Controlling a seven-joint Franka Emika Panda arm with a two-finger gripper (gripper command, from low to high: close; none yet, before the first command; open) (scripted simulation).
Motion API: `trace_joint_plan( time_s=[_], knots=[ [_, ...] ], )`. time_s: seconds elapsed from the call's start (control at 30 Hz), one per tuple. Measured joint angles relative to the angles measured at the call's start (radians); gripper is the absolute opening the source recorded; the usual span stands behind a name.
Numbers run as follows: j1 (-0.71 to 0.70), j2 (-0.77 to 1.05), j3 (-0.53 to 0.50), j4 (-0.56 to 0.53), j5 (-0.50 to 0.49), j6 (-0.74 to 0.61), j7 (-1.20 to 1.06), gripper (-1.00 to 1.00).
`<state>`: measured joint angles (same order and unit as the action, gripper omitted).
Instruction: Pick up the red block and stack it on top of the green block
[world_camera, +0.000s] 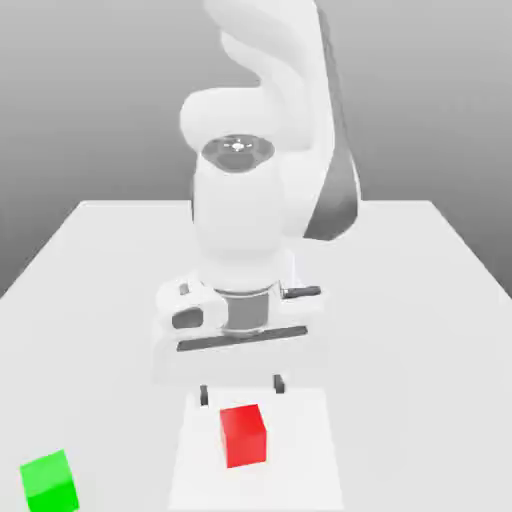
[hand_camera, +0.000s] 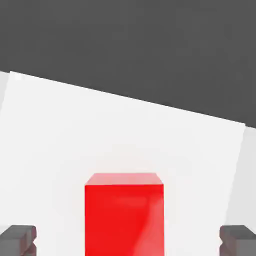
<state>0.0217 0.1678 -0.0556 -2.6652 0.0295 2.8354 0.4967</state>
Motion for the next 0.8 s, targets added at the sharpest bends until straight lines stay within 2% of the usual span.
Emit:
trace_joint_plan(
  time_s=[0.07, 0.1, 0.33, 0.53, 0.8],
  knots=[
    [-0.009, 0.072, 0.011, 0.009, 0.01, 0.061, -0.009, 0.0],
    [-0.015, 0.107, 0.018, 0.014, 0.016, 0.09, -0.013, -1.0],
    [-0.018, 0.114, 0.021, 0.015, 0.014, 0.096, -0.012, -1.0],
    [-0.021, -0.063, 0.007, -0.002, -0.014, -0.063, 0.02, -1.0],
    [-0.143, 0.029, -0.144, 0.259, 0.052, -0.239, 0.261, -1.0]
  ],
)
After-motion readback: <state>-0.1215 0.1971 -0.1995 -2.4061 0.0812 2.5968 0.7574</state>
